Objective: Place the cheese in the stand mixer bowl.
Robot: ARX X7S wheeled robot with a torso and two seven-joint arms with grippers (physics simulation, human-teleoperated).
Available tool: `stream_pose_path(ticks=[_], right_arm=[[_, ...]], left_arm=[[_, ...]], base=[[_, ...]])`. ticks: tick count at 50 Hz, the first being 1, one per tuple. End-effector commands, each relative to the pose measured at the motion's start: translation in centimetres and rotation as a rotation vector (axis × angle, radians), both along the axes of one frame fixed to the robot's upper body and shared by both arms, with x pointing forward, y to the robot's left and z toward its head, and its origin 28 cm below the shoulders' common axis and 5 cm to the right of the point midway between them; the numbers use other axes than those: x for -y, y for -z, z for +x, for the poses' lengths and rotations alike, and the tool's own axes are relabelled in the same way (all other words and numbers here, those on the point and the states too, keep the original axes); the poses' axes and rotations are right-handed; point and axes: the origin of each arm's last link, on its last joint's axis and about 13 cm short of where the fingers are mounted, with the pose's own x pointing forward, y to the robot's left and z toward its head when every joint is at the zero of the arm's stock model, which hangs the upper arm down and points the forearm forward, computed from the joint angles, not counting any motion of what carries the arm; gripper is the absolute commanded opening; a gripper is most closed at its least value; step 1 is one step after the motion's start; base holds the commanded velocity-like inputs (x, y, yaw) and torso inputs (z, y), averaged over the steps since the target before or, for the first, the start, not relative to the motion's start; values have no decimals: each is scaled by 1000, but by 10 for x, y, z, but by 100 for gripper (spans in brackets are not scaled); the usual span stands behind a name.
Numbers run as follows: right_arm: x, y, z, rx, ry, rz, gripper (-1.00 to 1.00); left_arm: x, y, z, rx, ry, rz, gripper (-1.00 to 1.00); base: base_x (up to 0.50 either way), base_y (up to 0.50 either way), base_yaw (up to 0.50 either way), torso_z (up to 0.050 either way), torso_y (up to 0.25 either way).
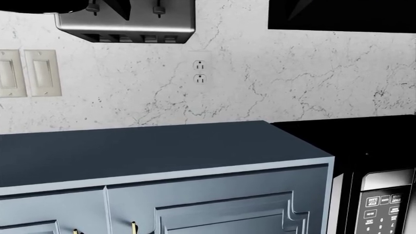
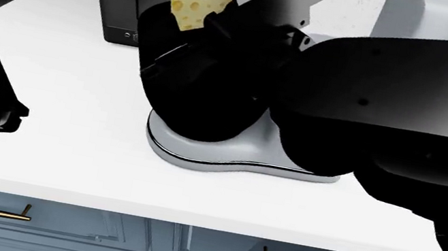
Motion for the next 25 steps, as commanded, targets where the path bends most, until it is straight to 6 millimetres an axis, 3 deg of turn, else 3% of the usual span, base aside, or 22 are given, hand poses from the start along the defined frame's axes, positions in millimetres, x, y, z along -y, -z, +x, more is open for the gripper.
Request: stream_pose_path(ticks=[1,25], right_arm=[[-18,1,16,27,8,-36,-100],[-18,8,36,-2,132,-39,-100]], left_arm=[[-2,-2,-1,31,-8,-2,100],[-2,-3,-1,32,-10,-2,100]], base=[[0,0,0,0,0],[0,0,0,0,0]])
